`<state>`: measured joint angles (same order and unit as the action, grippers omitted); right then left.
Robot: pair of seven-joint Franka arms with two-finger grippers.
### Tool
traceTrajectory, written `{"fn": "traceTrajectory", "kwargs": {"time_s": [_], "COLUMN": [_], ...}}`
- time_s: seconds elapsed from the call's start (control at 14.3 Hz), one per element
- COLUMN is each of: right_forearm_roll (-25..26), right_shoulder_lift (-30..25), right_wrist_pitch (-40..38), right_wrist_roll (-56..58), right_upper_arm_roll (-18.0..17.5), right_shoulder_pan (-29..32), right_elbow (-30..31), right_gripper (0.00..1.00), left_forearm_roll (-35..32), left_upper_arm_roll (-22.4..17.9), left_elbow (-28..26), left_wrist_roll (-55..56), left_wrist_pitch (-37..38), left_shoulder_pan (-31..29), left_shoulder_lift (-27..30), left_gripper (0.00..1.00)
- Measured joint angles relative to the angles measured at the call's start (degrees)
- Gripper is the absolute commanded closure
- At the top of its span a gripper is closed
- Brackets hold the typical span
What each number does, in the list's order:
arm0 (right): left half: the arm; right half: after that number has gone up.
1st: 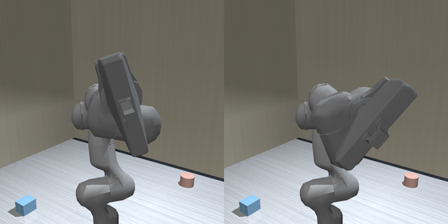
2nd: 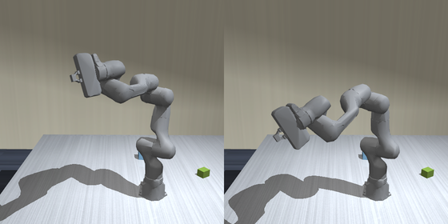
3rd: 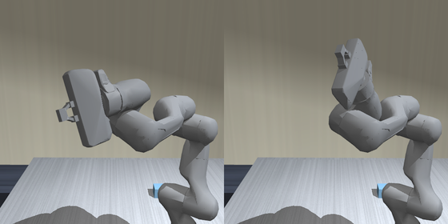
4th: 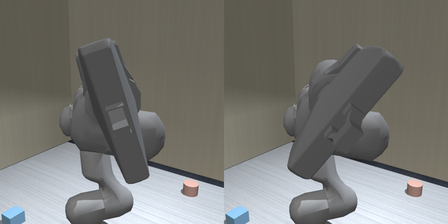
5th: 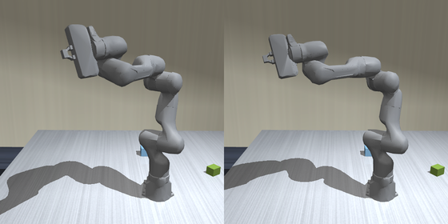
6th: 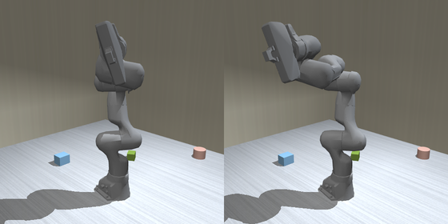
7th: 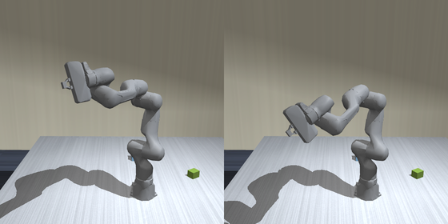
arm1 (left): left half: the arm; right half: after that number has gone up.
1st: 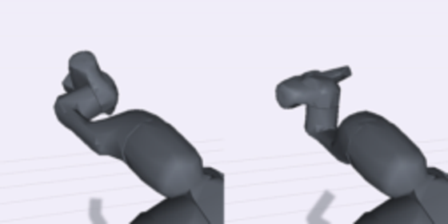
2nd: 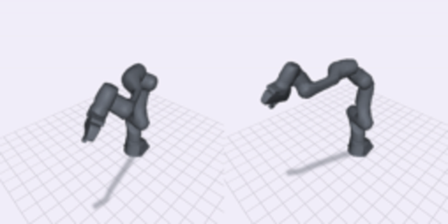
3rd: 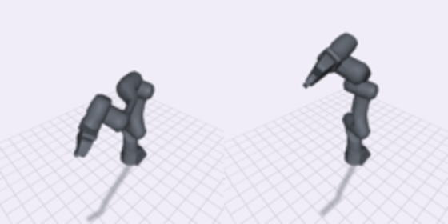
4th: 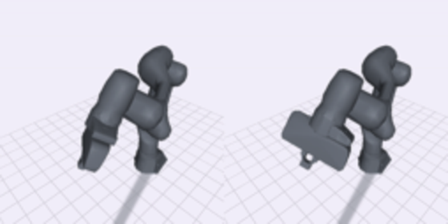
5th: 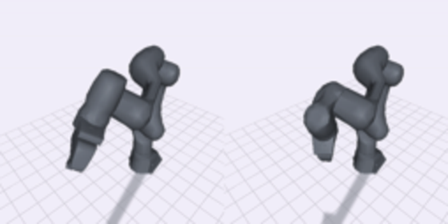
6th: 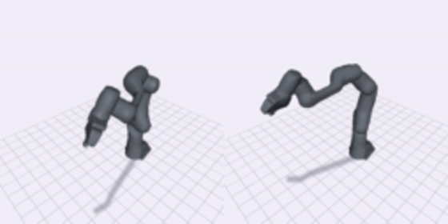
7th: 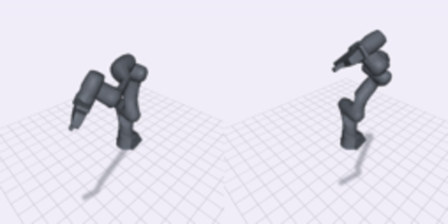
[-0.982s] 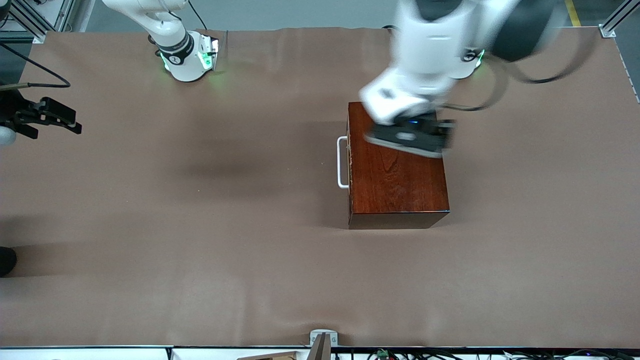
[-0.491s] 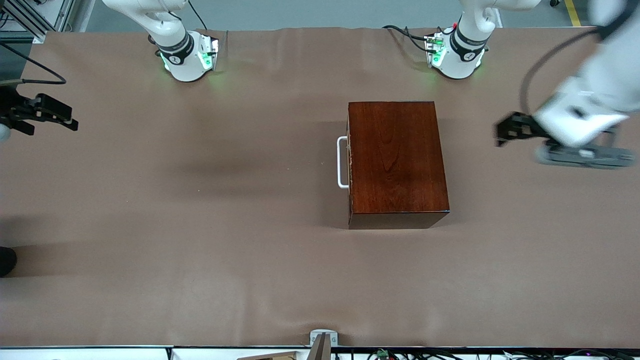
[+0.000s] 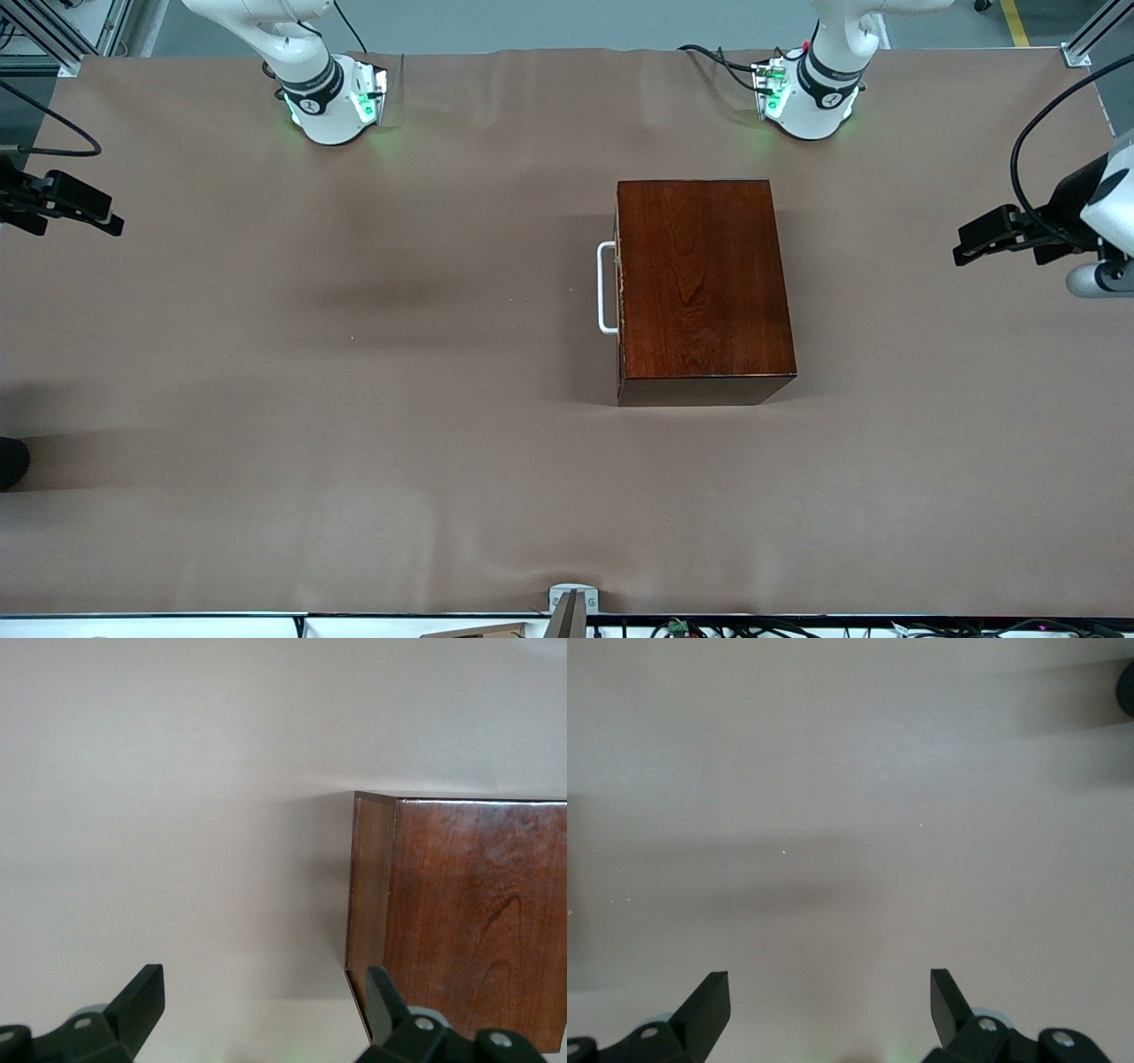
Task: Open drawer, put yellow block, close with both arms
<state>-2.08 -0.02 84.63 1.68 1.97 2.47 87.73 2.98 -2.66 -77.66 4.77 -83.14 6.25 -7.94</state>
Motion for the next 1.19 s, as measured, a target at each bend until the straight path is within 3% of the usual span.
{"fn": "traceTrajectory", "kwargs": {"time_s": [0.35,1.19], "right_forearm_roll": [0.0,0.1], "right_shoulder_lift": [0.0,0.0], "right_wrist_pitch": [0.0,0.9], "right_wrist_roll": [-0.1,-0.5], "right_upper_arm_roll": [-0.3,-0.5], "right_shoulder_pan": [-0.5,-1.1], "right_elbow": [0.0,0.0], "right_gripper": [0.0,0.0], "left_forearm_roll": [0.0,0.0], "left_upper_arm_roll": [0.4,0.2], "left_elbow": [-8.6,-9.3], "left_wrist_roll": [0.0,0.0], "left_wrist_pitch": [-3.5,-3.8], "left_shoulder_pan": [0.0,0.0], "left_shoulder_lift": [5.4,5.7], "left_gripper": [0.0,0.0]}}
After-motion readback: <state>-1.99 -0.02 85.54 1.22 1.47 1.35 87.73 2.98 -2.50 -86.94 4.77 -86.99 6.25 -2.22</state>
